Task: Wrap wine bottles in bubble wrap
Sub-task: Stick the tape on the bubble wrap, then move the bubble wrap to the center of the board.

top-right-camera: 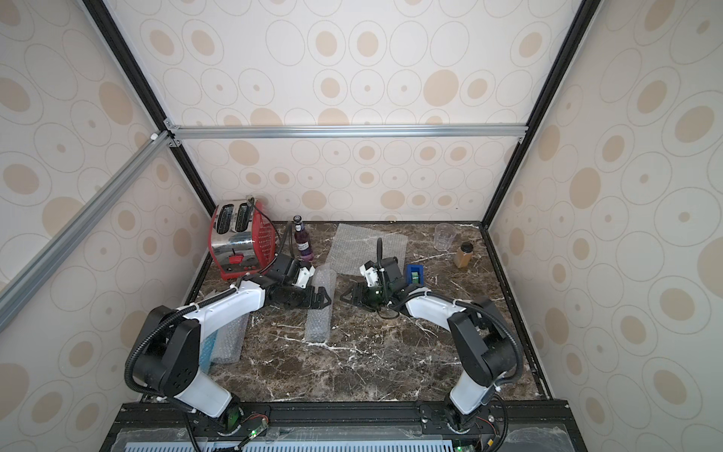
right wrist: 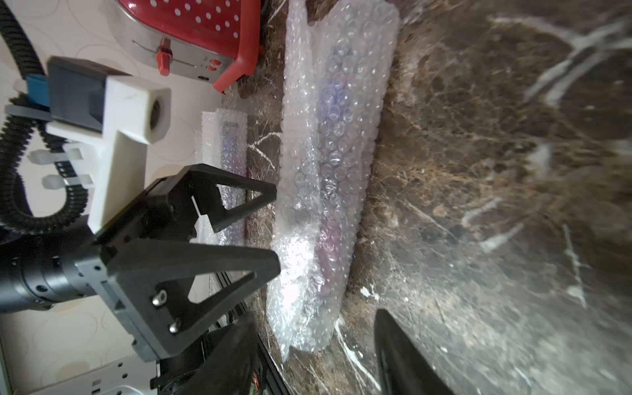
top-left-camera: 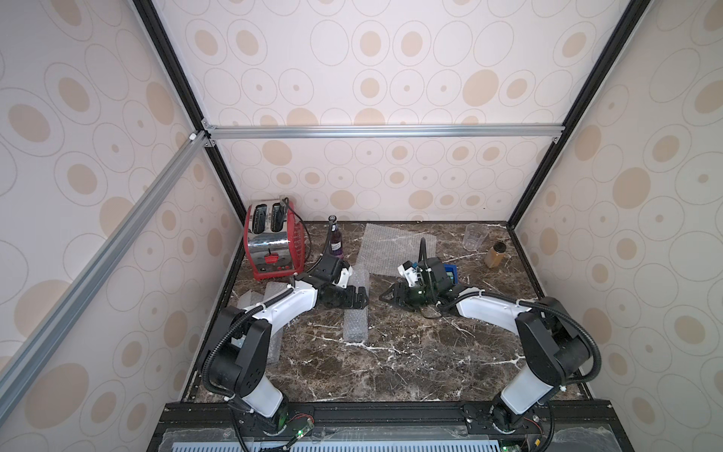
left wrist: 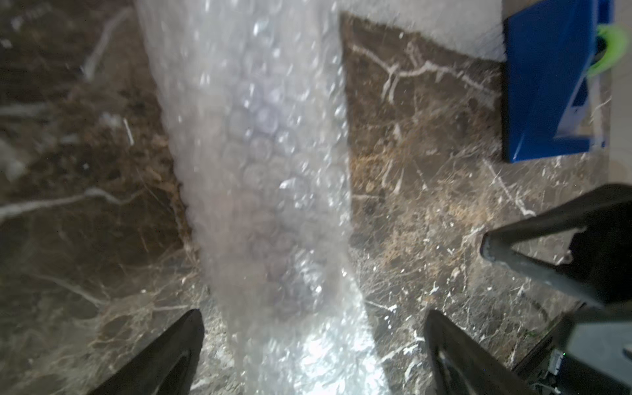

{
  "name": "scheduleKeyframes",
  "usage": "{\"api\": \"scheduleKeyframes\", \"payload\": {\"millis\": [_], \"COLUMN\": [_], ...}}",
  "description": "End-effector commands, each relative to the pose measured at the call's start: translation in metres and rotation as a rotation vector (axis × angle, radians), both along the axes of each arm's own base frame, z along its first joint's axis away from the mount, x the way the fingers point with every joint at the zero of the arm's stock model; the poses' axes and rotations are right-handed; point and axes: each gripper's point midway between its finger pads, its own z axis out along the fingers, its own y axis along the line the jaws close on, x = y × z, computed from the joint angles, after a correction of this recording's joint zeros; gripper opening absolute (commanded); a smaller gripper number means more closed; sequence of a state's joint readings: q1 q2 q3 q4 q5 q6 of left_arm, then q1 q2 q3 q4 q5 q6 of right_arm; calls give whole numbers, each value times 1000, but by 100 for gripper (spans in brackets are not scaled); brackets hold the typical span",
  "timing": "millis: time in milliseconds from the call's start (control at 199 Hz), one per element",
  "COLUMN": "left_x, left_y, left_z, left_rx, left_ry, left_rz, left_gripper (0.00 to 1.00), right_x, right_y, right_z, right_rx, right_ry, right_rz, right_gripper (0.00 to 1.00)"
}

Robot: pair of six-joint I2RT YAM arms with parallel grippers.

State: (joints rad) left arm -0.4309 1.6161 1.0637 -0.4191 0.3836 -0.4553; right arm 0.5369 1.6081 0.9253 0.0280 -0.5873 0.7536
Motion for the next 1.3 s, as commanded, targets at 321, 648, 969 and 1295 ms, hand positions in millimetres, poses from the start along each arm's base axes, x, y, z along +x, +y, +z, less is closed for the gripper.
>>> {"api": "scheduleKeyframes", "payload": {"millis": [321, 648, 969, 1295], "left_x": [9, -2, -20, -42], "left_y": [1, 25, 89, 141], "left_z": [-54, -57, -50, -40], "left_rx": [186, 323, 388, 406], "left_ry": [183, 140, 83, 35], "left_rz": [49, 24, 47, 100], "left_gripper": [97, 64, 35, 36], "right_x": [-25, -28, -12, 57], "right_y": [-56, -64, -57, -61], "right_z": [21, 22, 11, -8], "right_rx": [-205, -241, -294, -563], "right_ry": [-88, -88, -72, -50], "right_rz": [-84, -90, -65, -129], "right_gripper": [79, 80, 79, 78]}}
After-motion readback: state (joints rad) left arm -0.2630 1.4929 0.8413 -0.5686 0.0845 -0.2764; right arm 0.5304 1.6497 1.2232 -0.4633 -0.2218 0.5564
